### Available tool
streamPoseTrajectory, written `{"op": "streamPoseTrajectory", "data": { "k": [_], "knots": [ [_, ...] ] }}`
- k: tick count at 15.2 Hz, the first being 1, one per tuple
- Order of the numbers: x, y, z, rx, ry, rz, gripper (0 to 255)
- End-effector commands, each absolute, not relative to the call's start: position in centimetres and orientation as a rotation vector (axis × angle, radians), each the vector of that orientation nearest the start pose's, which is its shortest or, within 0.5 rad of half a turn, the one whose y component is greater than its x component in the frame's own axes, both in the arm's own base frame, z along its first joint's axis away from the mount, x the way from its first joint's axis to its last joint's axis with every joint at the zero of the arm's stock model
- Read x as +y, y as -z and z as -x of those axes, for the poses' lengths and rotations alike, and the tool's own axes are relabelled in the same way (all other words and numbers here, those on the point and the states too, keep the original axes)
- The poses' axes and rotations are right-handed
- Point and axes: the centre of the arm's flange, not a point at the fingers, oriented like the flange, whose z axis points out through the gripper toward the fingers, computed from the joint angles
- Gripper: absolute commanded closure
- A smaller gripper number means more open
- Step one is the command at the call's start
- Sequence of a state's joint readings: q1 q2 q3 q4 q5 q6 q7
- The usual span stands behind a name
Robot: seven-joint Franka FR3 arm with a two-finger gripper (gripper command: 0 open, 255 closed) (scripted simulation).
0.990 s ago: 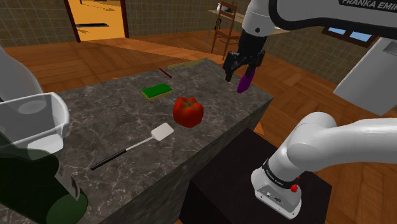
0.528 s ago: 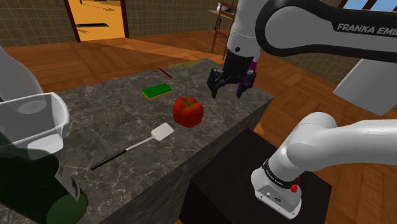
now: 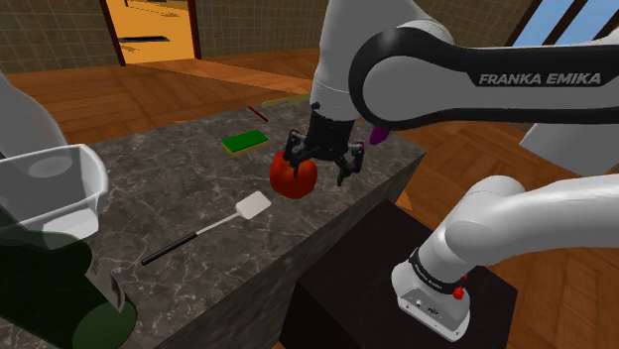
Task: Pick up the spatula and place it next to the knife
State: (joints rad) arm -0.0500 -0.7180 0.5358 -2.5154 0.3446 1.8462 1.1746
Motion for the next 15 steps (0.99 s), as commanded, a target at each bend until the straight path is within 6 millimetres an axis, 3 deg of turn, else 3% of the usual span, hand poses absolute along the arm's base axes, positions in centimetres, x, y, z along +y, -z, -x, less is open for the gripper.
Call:
{"op": "streamPoseTrajectory", "data": {
  "k": [1,8,15],
  "knots": [
    [22.3,-46.3,-30.9,1.496,-0.005,2.769,0],
    [29.3,-42.6,-34.9,1.848,-0.034,2.519,0],
    [35.0,-39.1,-40.7,2.161,-0.061,2.224,0]
  ]
}}
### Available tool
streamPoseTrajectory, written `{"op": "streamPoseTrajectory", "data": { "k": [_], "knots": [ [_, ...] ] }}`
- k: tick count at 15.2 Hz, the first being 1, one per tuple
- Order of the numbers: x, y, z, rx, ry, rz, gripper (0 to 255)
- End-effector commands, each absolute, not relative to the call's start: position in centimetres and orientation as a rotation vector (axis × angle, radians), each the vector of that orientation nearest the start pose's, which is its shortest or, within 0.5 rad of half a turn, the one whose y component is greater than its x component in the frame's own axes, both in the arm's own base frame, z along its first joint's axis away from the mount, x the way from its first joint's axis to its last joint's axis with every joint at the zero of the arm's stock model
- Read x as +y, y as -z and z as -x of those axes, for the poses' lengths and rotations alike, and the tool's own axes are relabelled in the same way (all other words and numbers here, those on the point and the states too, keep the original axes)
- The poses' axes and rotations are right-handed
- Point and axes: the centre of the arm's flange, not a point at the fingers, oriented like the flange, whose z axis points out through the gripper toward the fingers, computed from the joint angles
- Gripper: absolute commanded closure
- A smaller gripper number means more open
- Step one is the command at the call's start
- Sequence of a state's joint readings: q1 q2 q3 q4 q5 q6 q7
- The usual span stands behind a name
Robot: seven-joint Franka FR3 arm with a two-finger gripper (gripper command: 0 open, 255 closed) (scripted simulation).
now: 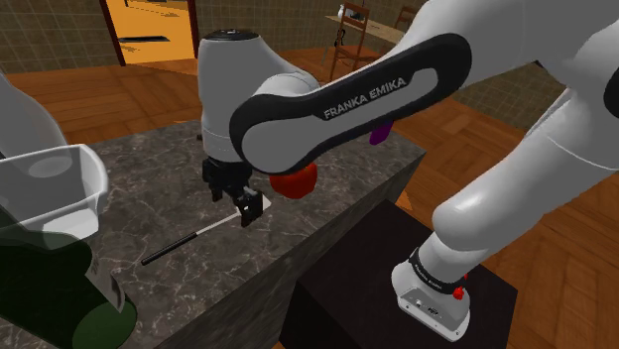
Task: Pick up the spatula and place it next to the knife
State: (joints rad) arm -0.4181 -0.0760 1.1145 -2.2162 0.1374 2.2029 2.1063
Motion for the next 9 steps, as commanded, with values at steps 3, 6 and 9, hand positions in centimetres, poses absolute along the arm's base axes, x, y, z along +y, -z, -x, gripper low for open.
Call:
{"op": "streamPoseTrajectory", "data": {
  "k": [3,6,9],
  "knots": [
    [36.7,-37.8,-43.1,2.262,-0.070,2.109,0],
    [36.8,-36.3,-43.1,2.262,-0.070,2.109,0],
    [36.9,-34.7,-43.1,2.262,-0.070,2.109,0]
  ]
}}
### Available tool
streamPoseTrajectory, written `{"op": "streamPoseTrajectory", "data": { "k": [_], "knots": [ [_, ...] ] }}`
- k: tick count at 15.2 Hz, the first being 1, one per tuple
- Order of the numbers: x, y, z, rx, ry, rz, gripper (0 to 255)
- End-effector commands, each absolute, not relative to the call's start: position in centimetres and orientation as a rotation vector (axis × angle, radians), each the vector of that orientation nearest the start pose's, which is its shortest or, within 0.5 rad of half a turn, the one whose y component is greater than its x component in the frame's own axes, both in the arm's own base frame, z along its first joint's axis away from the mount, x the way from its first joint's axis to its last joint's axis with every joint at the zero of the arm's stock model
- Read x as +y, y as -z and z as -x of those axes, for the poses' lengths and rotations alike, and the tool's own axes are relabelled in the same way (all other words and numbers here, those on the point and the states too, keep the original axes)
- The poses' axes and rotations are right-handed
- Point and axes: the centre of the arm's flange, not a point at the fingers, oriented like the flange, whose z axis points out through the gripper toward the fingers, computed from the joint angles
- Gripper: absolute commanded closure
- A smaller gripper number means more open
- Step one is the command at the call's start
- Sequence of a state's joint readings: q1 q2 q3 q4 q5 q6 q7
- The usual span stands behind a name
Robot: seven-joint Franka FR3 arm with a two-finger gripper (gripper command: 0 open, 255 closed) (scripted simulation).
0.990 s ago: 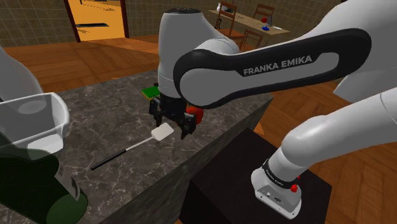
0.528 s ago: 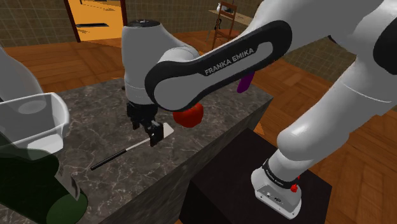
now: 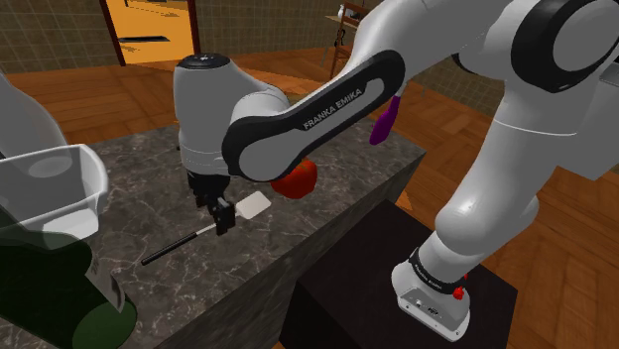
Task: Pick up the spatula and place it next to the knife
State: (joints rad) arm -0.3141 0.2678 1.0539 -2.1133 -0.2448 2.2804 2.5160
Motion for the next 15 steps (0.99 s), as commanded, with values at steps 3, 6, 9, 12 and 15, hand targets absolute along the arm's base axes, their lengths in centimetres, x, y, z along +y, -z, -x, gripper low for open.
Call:
{"op": "streamPoseTrajectory", "data": {
  "k": [3,6,9,12,15],
  "knots": [
    [36.92,-33.85,-43.13,2.262,-0.070,2.109,0],
    [36.92,-33.85,-43.13,2.262,-0.070,2.109,0],
    [36.92,-33.85,-43.13,2.262,-0.070,2.109,0],
    [36.92,-33.85,-43.13,2.262,-0.070,2.109,255],
    [36.92,-33.85,-43.13,2.262,-0.070,2.109,255]
  ]
}}
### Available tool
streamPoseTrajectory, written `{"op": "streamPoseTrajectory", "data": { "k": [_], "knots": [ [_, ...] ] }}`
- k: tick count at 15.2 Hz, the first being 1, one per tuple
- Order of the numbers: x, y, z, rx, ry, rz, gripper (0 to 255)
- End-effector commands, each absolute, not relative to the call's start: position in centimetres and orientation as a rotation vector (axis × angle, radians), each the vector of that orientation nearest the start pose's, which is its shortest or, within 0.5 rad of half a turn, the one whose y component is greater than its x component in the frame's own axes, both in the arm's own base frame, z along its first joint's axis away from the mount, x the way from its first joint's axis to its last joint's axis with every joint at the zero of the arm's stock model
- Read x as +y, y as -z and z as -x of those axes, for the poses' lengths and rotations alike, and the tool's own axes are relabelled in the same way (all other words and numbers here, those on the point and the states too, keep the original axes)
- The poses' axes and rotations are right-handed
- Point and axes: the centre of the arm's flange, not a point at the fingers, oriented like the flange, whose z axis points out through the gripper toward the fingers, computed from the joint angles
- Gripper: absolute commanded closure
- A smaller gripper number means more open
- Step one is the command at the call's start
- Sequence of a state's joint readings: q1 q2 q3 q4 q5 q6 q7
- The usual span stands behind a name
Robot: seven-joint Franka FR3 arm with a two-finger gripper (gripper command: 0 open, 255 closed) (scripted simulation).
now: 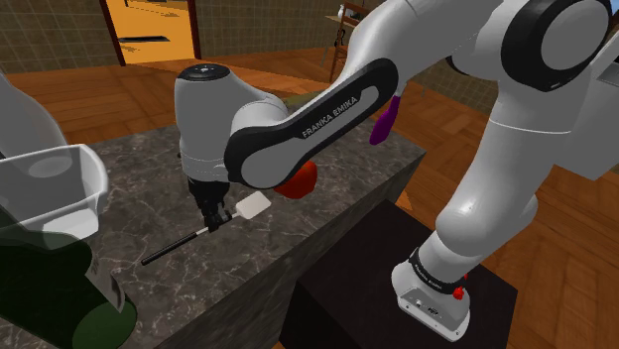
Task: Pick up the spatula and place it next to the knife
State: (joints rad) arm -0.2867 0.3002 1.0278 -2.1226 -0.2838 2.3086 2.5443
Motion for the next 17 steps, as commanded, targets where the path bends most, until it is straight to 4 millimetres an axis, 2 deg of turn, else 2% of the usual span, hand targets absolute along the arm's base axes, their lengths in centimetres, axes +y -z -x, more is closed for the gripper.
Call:
{"op": "streamPoseTrajectory", "data": {
  "k": [1,4,17],
  "knots": [
    [36.9,-33.9,-43.1,2.262,-0.070,2.109,255],
    [36.9,-33.8,-43.1,2.262,-0.070,2.109,255],
    [36.9,-40.7,-43.1,2.262,-0.070,2.109,255]
  ]
}}
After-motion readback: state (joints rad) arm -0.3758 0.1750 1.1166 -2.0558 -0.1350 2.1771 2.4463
